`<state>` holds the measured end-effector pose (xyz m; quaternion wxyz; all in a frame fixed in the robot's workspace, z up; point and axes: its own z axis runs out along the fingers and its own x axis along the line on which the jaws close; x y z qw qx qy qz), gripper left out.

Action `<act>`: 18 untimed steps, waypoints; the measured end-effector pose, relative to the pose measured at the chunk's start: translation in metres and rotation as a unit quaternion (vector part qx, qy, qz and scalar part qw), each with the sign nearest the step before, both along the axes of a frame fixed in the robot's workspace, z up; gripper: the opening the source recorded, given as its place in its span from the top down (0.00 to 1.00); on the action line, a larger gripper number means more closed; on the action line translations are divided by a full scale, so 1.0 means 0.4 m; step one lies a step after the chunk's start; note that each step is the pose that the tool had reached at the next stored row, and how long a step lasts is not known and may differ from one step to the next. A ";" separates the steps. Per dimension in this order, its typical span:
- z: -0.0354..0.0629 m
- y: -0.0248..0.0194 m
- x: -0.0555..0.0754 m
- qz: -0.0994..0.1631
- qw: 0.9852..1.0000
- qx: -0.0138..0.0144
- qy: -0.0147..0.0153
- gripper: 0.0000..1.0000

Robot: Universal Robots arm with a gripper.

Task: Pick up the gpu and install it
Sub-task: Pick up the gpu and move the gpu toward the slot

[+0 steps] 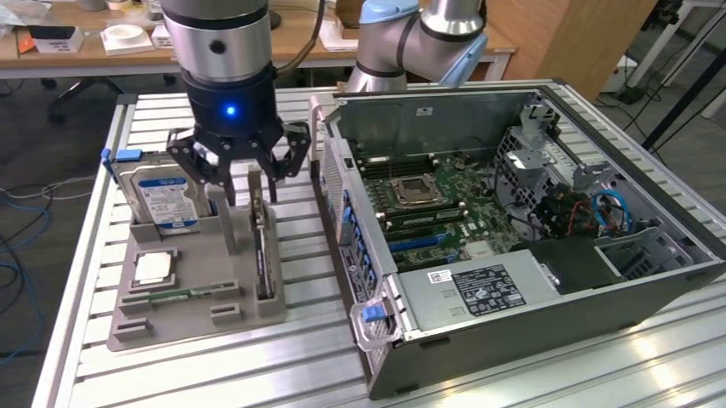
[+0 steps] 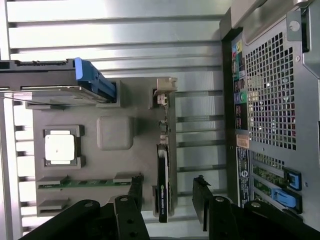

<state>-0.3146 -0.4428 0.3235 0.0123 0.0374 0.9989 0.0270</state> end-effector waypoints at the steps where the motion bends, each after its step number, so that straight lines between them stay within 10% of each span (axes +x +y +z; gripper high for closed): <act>1: -0.002 0.000 0.000 0.000 1.000 0.000 0.000 0.47; 18: -0.039 -0.014 -0.001 0.000 1.000 0.000 0.000 0.47</act>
